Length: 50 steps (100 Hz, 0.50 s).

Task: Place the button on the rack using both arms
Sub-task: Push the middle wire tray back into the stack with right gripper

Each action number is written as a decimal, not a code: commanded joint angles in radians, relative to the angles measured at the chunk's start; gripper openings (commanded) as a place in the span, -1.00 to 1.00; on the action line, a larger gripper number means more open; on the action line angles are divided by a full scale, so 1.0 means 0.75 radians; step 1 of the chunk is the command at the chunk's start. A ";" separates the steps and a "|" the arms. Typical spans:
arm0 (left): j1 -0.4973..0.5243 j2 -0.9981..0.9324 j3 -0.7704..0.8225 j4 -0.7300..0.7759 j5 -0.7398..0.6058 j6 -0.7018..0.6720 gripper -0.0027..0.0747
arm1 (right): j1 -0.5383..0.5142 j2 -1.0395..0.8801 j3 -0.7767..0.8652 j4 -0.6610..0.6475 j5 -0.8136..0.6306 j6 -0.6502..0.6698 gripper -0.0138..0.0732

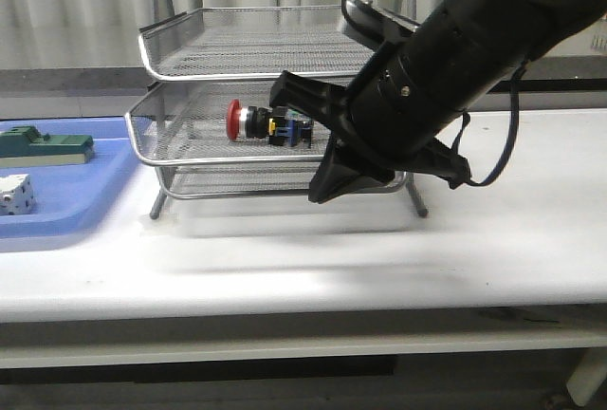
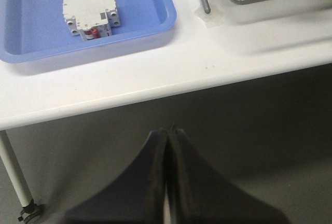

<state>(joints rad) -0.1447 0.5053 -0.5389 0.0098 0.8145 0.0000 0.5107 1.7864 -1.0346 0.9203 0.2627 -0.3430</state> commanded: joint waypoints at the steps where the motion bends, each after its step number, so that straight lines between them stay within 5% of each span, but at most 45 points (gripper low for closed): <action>1: 0.003 0.007 -0.036 -0.013 -0.088 -0.015 -0.99 | 0.002 -0.049 -0.058 0.001 -0.051 -0.021 -0.84; 50: 0.003 0.007 -0.036 -0.013 -0.088 -0.015 -0.99 | 0.001 -0.043 -0.101 -0.004 -0.230 -0.078 -0.84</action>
<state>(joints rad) -0.1447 0.5053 -0.5389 0.0098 0.8145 0.0000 0.5107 1.7971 -1.0748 0.9124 0.1606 -0.3858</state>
